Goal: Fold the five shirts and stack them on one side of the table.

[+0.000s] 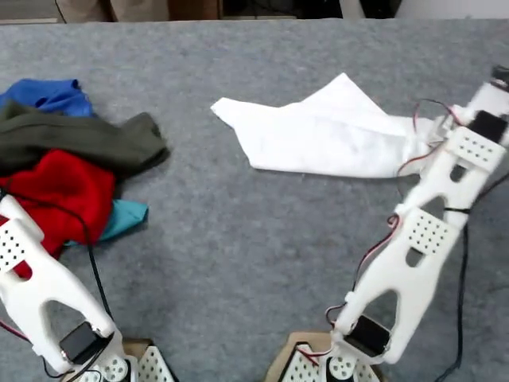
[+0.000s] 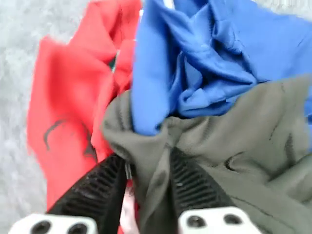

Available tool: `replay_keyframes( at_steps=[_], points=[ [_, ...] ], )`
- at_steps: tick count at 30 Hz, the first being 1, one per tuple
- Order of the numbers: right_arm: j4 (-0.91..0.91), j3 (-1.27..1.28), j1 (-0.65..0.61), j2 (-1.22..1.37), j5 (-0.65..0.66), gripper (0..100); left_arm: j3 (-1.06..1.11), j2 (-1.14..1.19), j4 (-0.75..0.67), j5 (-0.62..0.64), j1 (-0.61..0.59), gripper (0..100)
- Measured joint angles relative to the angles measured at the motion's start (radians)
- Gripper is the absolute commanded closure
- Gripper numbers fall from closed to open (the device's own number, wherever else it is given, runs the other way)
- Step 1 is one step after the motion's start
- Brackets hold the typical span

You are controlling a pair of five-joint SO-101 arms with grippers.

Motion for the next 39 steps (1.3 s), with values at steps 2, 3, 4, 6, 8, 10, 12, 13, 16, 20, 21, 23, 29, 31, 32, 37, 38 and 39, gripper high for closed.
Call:
replay_keyframes(
  at_steps=[2, 3, 4, 6, 8, 10, 12, 13, 16, 20, 21, 23, 29, 31, 32, 37, 38, 39],
  points=[
    [0.0, 0.0, -0.038, 0.0, 0.041, 99.3, 0.0, -0.06, 0.032, 0.095, 0.029, 70],
    [0.002, 0.0, -0.057, 0.0, 0.068, 99.3, 0.0, -0.089, 0.037, 0.141, 0.046, 70],
    [0.008, 0.0, -0.077, 0.0, 0.089, 99.3, 0.0, -0.118, 0.04, 0.183, 0.066, 71],
    [0.02, 0.0, -0.117, 0.0, 0.133, 99.3, 0.0, -0.17, 0.044, 0.226, 0.103, 71],
    [0.031, -0.002, -0.161, 0.009, 0.172, 99.3, 0.0, -0.212, 0.044, 0.239, 0.146, 71],
    [0.049, -0.002, -0.203, 0.018, 0.201, 99.3, 0.0, -0.244, 0.046, 0.244, 0.193, 71],
    [0.061, -0.002, -0.226, 0.018, 0.229, 99.3, 0.0, -0.261, 0.046, 0.247, 0.241, 71],
    [0.063, -0.002, -0.232, 0.018, 0.238, 99.3, 0.0, -0.265, 0.046, 0.247, 0.265, 71],
    [0.063, -0.002, -0.233, 0.018, 0.242, 99.3, 0.078, -0.276, 0.046, 0.172, 0.344, 72],
    [0.063, -0.002, -0.233, 0.018, 0.242, 99.3, 0.351, -0.278, 0.046, 0.031, 0.433, 73],
    [0.063, -0.002, -0.233, 0.018, 0.242, 99.3, 0.428, -0.276, 0.046, 0.023, 0.439, 73],
    [0.063, -0.002, -0.233, 0.02, 0.242, 99.3, 0.554, -0.276, 0.043, 0.017, 0.439, 73],
    [0.061, -0.002, -0.233, 0.023, 0.242, 99.3, 0.704, -0.167, -0.057, 0.009, 0.394, 83],
    [0.061, -0.002, -0.233, 0.023, 0.242, 99.3, 0.698, -0.135, -0.091, 0.009, 0.359, 91],
    [0.061, -0.002, -0.233, 0.023, 0.242, 99.3, 0.687, -0.124, -0.097, 0.009, 0.342, 94],
    [0.061, -0.002, -0.233, 0.023, 0.244, 99.3, 0.568, -0.089, -0.112, 0.011, 0.233, 97],
    [0.061, -0.002, -0.233, 0.023, 0.244, 99.3, 0.537, -0.084, -0.114, 0.011, 0.201, 97],
    [0.061, -0.002, -0.233, 0.023, 0.244, 99.3, 0.503, -0.078, -0.114, 0.009, 0.167, 97]
  ],
)
